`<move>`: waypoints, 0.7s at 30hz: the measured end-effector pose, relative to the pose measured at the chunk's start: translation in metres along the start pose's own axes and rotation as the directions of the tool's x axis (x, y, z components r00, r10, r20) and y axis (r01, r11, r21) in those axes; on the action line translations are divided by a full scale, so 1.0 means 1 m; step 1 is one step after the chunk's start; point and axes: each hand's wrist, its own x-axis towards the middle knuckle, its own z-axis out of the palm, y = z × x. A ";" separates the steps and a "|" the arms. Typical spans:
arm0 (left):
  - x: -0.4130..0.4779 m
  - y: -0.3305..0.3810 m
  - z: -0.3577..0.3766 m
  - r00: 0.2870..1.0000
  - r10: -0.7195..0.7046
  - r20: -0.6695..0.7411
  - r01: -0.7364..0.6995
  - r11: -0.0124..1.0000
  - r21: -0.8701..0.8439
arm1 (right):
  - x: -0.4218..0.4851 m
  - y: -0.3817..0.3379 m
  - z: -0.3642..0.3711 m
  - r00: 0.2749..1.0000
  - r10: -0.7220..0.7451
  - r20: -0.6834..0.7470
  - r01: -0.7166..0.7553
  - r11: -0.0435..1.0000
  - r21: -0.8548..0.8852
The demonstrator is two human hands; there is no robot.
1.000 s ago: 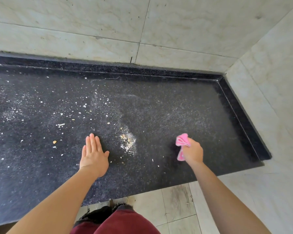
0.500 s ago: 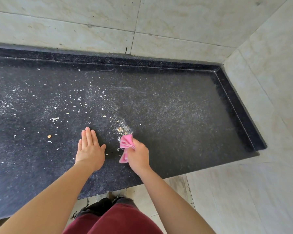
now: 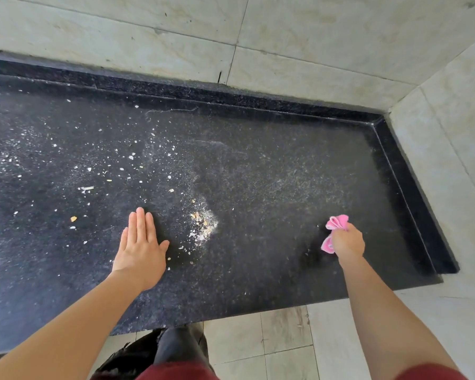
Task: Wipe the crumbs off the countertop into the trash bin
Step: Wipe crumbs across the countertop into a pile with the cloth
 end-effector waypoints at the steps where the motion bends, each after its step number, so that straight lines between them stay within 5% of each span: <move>1: 0.000 0.000 0.000 1.000 -0.001 0.001 0.001 1.000 0.000 | -0.005 -0.007 0.007 1.000 -0.010 0.001 0.010 1.000 0.019; 8: -0.004 0.002 -0.006 1.000 -0.010 0.012 0.011 1.000 -0.013 | -0.109 -0.072 0.084 0.918 -0.377 0.127 0.377 0.926 0.020; 12: -0.006 0.002 -0.005 0.999 -0.020 -0.033 0.019 0.999 -0.031 | -0.184 -0.106 0.128 0.757 -0.569 0.323 0.560 0.818 0.129; 16: -0.014 -0.008 -0.008 0.995 0.012 -0.099 -0.027 0.988 -0.151 | -0.214 -0.139 0.136 0.619 -0.602 0.505 0.534 0.794 0.291; 21: -0.024 -0.057 -0.015 0.964 -0.157 -0.213 0.094 0.956 -0.279 | -0.143 -0.171 0.103 0.714 -0.577 0.396 0.534 0.815 0.225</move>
